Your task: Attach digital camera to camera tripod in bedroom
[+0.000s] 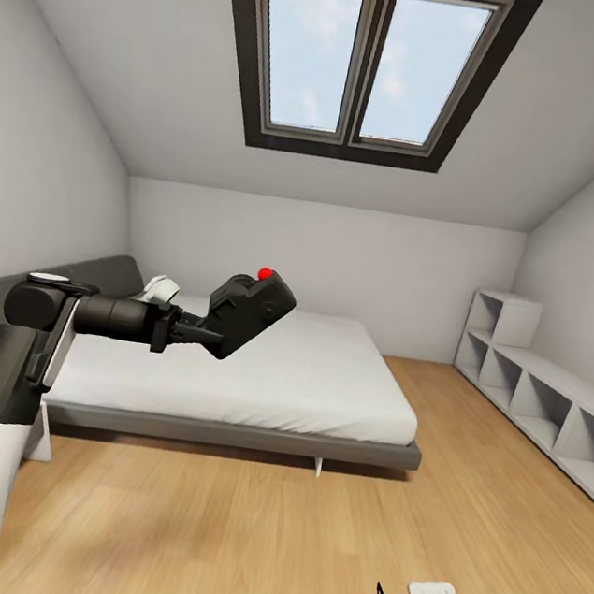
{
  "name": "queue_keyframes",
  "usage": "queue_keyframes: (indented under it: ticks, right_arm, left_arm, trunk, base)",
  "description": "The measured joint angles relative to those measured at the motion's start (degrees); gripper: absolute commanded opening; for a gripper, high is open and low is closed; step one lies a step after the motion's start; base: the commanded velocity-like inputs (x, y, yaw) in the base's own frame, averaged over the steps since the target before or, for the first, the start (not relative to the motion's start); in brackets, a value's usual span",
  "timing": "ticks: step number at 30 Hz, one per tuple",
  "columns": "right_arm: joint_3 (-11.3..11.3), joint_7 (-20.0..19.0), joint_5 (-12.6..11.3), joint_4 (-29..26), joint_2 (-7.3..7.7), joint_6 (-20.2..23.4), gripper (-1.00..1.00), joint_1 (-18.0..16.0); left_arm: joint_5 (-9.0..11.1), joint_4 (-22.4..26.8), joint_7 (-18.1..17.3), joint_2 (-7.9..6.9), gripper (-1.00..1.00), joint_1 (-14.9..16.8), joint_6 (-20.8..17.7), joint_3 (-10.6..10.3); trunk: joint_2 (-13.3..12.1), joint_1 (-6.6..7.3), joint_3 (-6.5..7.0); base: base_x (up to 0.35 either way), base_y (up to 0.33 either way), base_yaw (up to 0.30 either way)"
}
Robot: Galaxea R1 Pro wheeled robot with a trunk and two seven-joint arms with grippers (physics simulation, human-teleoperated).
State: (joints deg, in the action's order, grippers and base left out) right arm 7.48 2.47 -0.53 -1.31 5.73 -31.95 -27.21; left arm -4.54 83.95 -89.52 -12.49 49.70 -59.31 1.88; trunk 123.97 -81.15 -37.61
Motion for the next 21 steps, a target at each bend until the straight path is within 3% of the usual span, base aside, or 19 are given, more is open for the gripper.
queue_keyframes:
  ticks: [21]
  right_arm:
    - [0.00, 0.00, 0.02, 0.13, -0.20, 0.00, 1.00, 0.00]
  left_arm:
    - [0.00, -0.17, 0.00, 0.00, -1.00, 0.00, -0.11, 0.09]
  trunk:
    - [-8.42, 4.61, 3.77]
  base:
    - [0.000, 0.000, 0.000]
